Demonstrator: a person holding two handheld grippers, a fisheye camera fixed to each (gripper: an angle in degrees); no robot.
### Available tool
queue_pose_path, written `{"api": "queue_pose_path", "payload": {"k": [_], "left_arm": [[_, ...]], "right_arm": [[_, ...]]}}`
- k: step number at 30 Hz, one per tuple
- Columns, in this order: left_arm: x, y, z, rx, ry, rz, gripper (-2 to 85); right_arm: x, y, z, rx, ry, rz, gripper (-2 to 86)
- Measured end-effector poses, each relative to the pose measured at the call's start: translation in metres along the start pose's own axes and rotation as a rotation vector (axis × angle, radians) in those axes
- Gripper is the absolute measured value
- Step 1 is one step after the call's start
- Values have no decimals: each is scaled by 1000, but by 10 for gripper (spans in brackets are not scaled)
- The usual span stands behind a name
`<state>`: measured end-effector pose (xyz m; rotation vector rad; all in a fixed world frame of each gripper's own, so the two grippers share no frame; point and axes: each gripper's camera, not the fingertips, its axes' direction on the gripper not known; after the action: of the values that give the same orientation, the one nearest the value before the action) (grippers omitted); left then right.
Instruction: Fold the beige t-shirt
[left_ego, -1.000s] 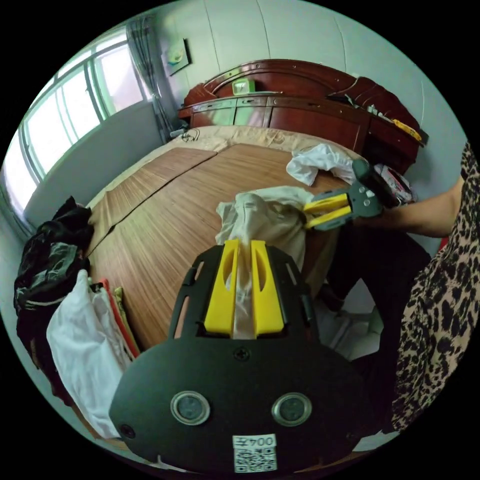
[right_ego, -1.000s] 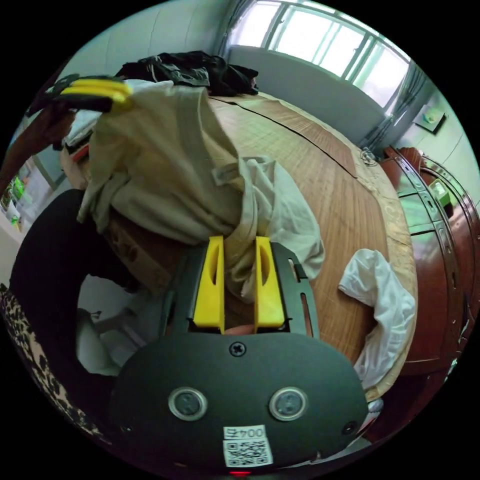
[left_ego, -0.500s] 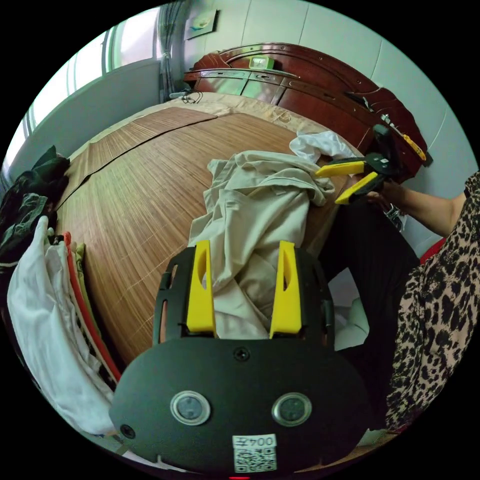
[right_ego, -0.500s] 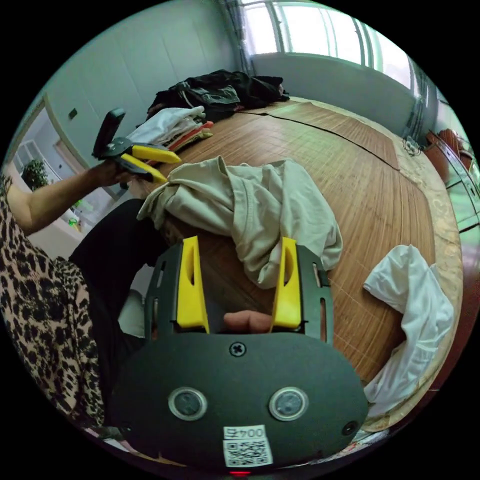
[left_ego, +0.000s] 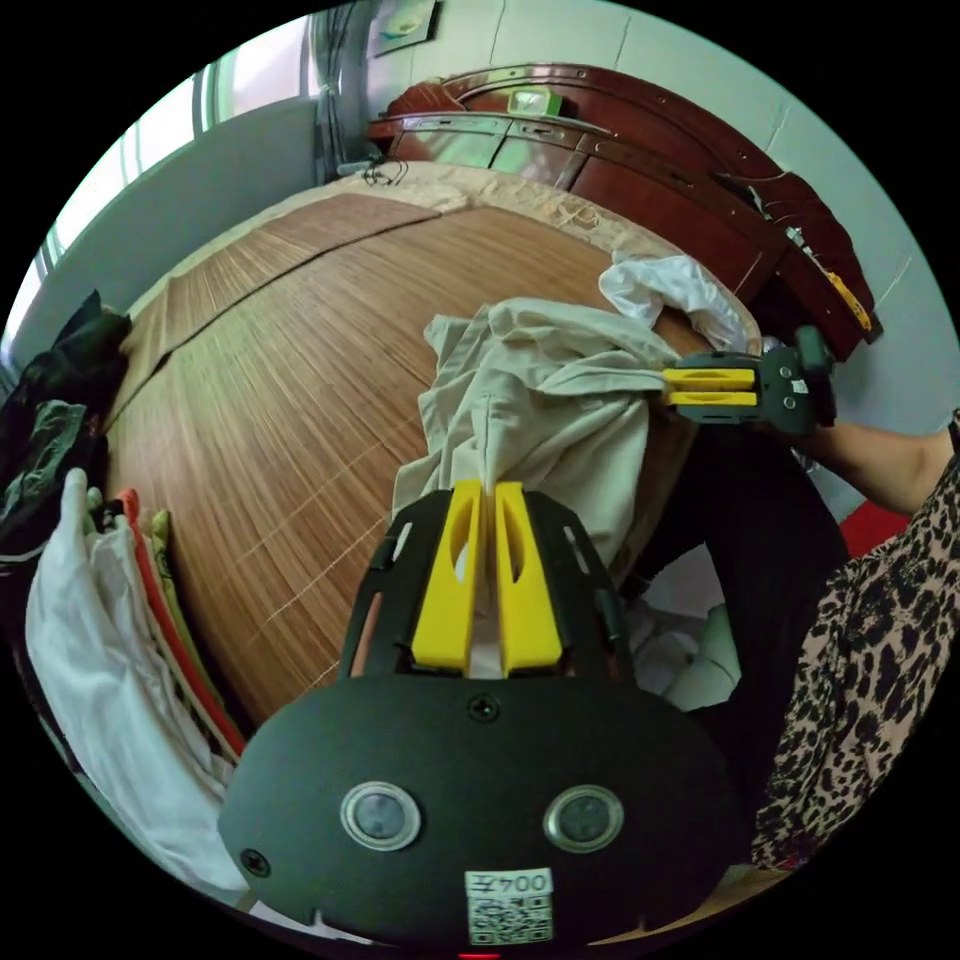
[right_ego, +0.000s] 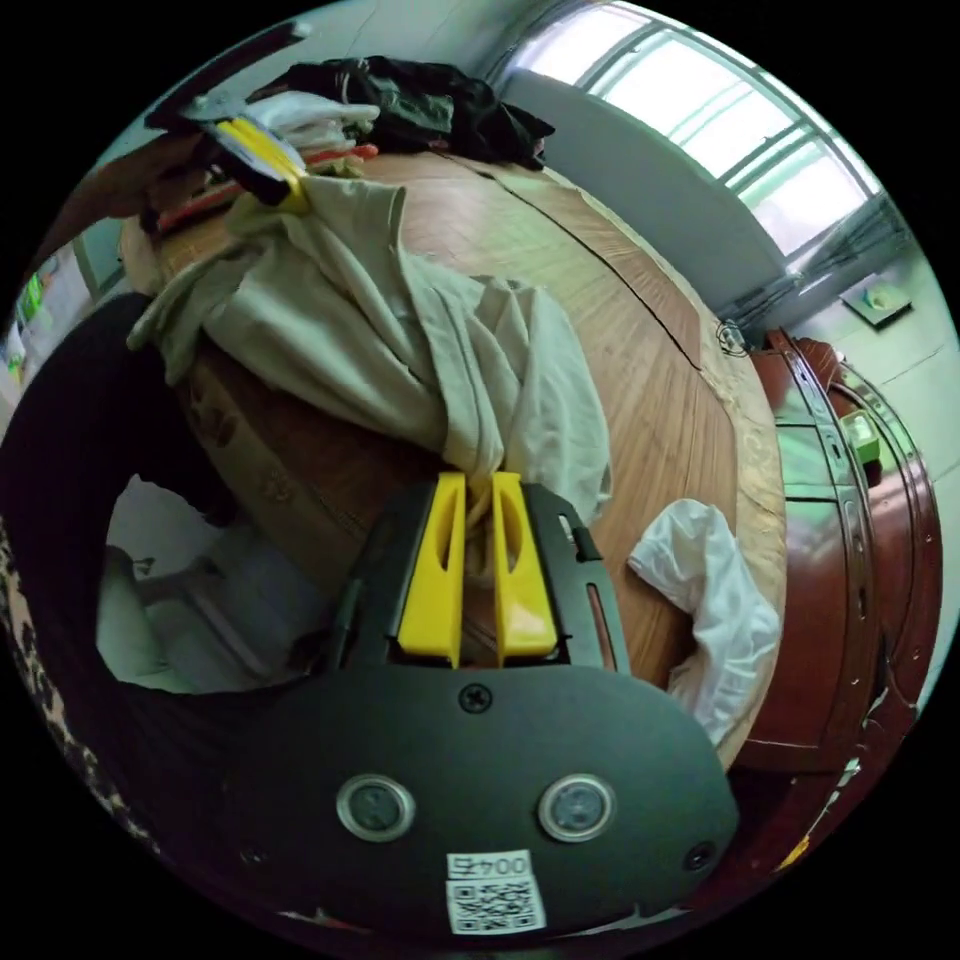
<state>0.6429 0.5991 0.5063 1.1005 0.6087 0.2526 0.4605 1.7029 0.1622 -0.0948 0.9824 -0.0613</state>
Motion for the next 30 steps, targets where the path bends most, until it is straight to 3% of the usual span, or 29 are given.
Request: {"api": "queue_pose_path", "payload": {"k": [9, 13, 24, 30], "left_arm": [[53, -24, -126, 131, -16, 112, 21], [69, -47, -213, 230, 7, 164, 18], [134, -79, -499, 667, -266, 67, 12], [196, -80, -610, 777, -501, 26, 12]], "right_arm": [[145, 29, -139, 321, -191, 327, 49], [200, 21, -227, 505, -188, 357, 48], [229, -5, -527, 886, 166, 191, 44], [230, -7, -613, 895, 240, 159, 39]]}}
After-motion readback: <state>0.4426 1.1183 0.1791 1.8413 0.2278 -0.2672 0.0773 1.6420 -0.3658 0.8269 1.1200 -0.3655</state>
